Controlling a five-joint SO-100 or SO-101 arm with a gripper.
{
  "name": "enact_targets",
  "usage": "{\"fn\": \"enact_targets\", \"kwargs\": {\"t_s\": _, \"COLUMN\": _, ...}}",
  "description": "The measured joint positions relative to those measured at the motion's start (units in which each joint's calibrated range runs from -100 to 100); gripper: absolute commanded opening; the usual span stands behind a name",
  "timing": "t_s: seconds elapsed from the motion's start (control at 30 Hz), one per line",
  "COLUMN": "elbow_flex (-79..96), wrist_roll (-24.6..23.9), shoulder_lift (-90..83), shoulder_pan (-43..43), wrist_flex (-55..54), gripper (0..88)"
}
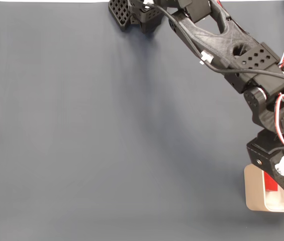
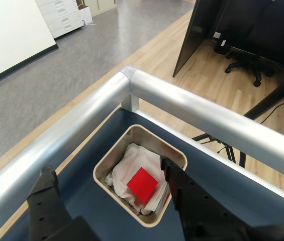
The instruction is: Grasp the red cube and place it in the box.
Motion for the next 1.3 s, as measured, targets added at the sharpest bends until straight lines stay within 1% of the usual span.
{"fn": "enact_targets", "kwargs": {"t_s": 0.57, "elbow_flex": 0.0, "wrist_roll": 0.0, "shoulder_lift": 0.0, "shoulder_pan": 0.0, "wrist_flex": -0.5, "gripper": 45.0}}
{"fn": "enact_targets", "kwargs": {"t_s": 0.63, "elbow_flex": 0.0, "wrist_roll": 0.0, "shoulder_lift": 0.0, "shoulder_pan": 0.0, "wrist_flex": -0.5, "gripper": 41.7}}
{"fn": "enact_targets", "kwargs": {"t_s": 0.67, "elbow_flex": 0.0, "wrist_roll": 0.0, "shoulder_lift": 0.0, "shoulder_pan": 0.0, "wrist_flex": -0.5, "gripper": 38.6}}
{"fn": "enact_targets", "kwargs": {"t_s": 0.7, "elbow_flex": 0.0, "wrist_roll": 0.0, "shoulder_lift": 0.0, "shoulder_pan": 0.0, "wrist_flex": -0.5, "gripper": 33.3}}
{"fn": "enact_targets", "kwargs": {"t_s": 0.77, "elbow_flex": 0.0, "wrist_roll": 0.0, "shoulder_lift": 0.0, "shoulder_pan": 0.0, "wrist_flex": -0.5, "gripper": 15.9}}
{"fn": "enact_targets", "kwargs": {"t_s": 0.83, "elbow_flex": 0.0, "wrist_roll": -0.2, "shoulder_lift": 0.0, "shoulder_pan": 0.0, "wrist_flex": -0.6, "gripper": 2.1}}
{"fn": "enact_targets", "kwargs": {"t_s": 0.87, "elbow_flex": 0.0, "wrist_roll": -0.2, "shoulder_lift": 0.0, "shoulder_pan": 0.0, "wrist_flex": -0.6, "gripper": 0.0}}
{"fn": "enact_targets", "kwargs": {"t_s": 0.93, "elbow_flex": 0.0, "wrist_roll": -0.2, "shoulder_lift": -0.1, "shoulder_pan": 0.2, "wrist_flex": -0.6, "gripper": 0.0}}
{"fn": "enact_targets", "kwargs": {"t_s": 1.07, "elbow_flex": 1.2, "wrist_roll": -0.2, "shoulder_lift": -1.9, "shoulder_pan": 3.9, "wrist_flex": -0.7, "gripper": 0.0}}
{"fn": "enact_targets", "kwargs": {"t_s": 1.17, "elbow_flex": 5.2, "wrist_roll": -0.2, "shoulder_lift": -6.0, "shoulder_pan": 8.8, "wrist_flex": -1.3, "gripper": 0.0}}
{"fn": "enact_targets", "kwargs": {"t_s": 1.3, "elbow_flex": 15.9, "wrist_roll": 0.1, "shoulder_lift": -13.7, "shoulder_pan": 16.5, "wrist_flex": -5.5, "gripper": 0.0}}
